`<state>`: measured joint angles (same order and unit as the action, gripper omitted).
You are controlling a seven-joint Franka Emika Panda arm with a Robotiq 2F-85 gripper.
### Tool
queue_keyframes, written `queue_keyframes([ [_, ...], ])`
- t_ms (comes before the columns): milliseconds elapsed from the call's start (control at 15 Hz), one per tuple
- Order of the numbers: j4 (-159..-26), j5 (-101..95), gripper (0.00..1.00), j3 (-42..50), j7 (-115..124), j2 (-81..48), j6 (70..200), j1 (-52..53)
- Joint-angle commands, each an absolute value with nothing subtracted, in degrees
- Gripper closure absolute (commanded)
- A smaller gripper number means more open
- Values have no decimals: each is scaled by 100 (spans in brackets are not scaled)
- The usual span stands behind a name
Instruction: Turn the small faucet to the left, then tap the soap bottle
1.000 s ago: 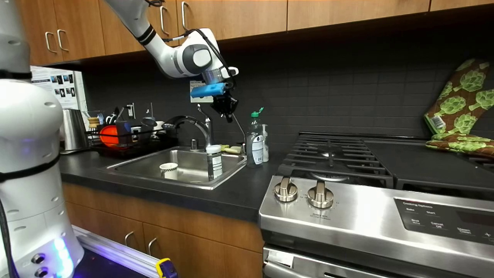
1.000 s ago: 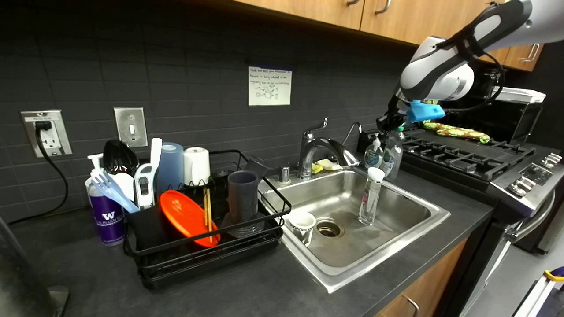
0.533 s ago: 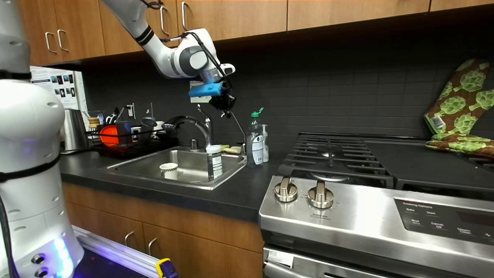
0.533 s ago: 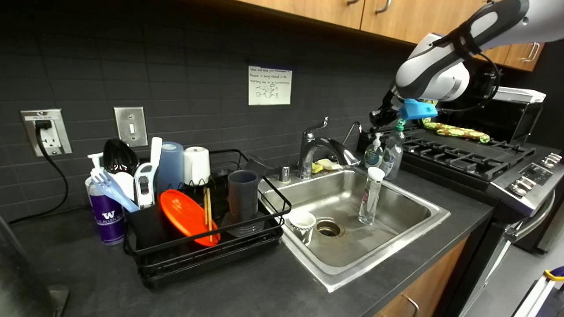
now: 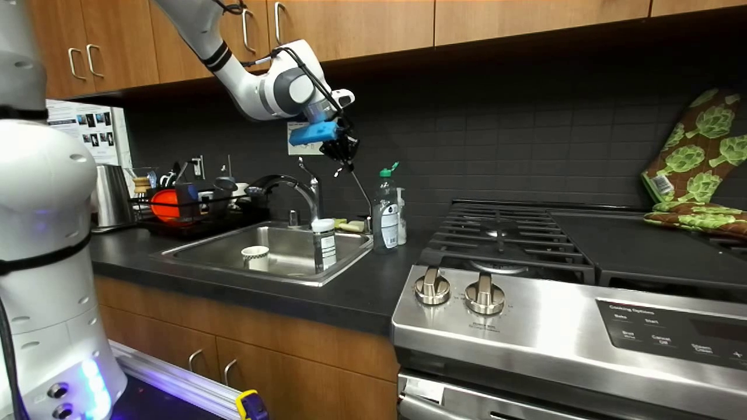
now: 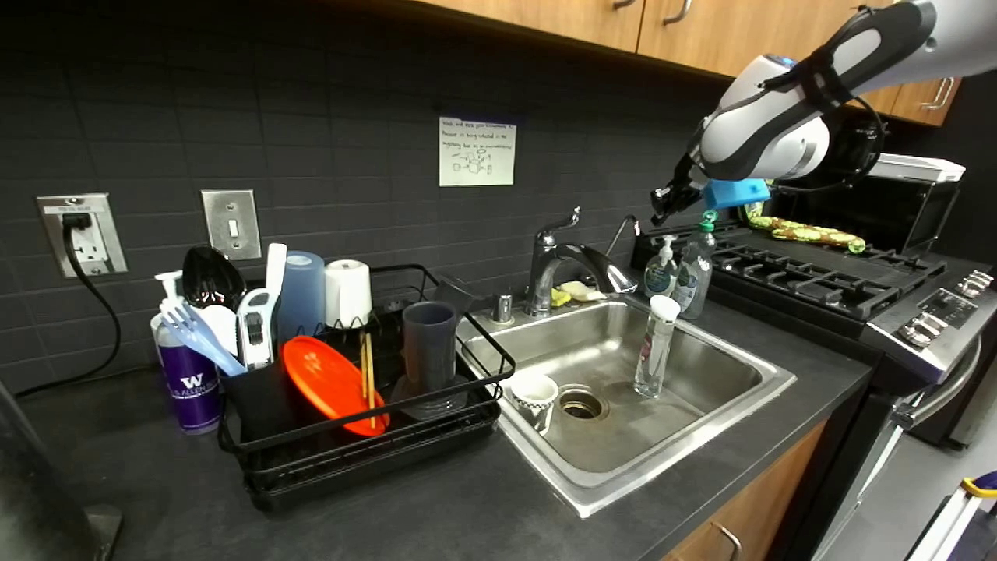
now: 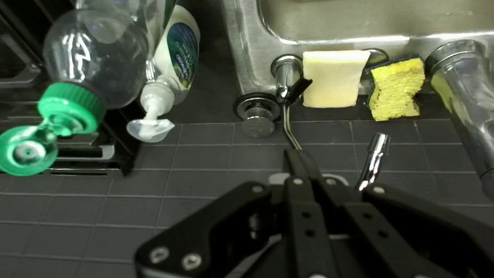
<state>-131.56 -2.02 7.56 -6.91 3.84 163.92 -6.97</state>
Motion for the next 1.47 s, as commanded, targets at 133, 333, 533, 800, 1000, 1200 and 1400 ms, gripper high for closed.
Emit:
queue_keyframes([
  [133,-13091,-938,100,721,-14,214,16757,-823],
  [333,-12967,-1400,100,728,413,132,16752,-827],
  [533,-12761,-1820,100,731,833,85,16493,-815],
  [800,-12427,-2275,100,740,1168,-11,15986,-784],
  [1000,-12185,-2409,100,736,1210,-130,15678,-752],
  [1200,-11931,-2669,100,749,1320,-280,15451,-742],
  [1400,-11689,-2983,100,781,1510,-454,15306,-741],
])
